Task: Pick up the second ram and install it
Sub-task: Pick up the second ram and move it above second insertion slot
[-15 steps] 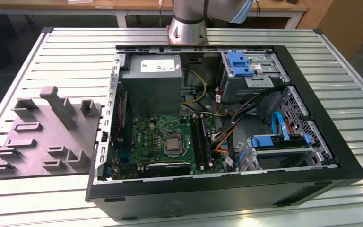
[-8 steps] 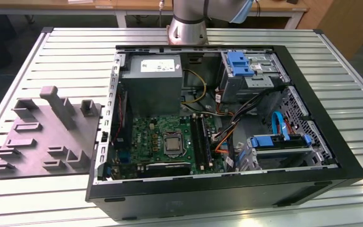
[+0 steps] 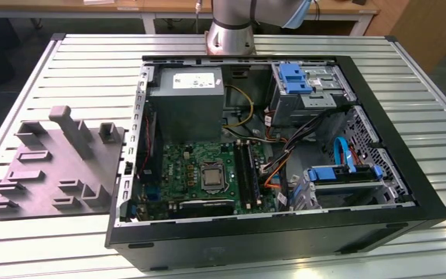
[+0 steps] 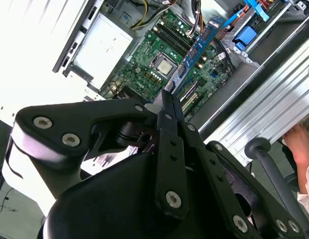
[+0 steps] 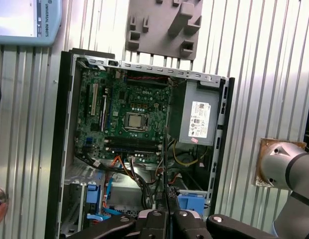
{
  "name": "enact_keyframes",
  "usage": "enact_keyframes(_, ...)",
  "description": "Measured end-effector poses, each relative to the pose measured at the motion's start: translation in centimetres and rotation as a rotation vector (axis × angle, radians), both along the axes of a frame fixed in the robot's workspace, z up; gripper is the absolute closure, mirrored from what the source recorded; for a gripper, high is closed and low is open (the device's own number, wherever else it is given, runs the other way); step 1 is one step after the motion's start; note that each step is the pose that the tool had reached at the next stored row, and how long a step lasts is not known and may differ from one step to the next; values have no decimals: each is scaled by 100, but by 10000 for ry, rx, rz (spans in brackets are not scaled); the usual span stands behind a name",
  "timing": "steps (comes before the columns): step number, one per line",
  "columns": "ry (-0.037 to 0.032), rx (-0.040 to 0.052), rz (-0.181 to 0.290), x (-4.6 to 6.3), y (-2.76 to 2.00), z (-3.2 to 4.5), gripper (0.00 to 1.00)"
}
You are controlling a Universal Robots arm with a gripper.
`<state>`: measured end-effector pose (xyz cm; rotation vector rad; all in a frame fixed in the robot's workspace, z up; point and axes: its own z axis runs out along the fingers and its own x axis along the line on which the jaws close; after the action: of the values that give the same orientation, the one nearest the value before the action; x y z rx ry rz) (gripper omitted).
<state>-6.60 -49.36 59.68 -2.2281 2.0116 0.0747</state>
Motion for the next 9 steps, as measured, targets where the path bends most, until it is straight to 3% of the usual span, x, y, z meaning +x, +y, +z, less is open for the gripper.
enact_keyframes(9, 1, -2, -1, 0, 1, -50, 89)
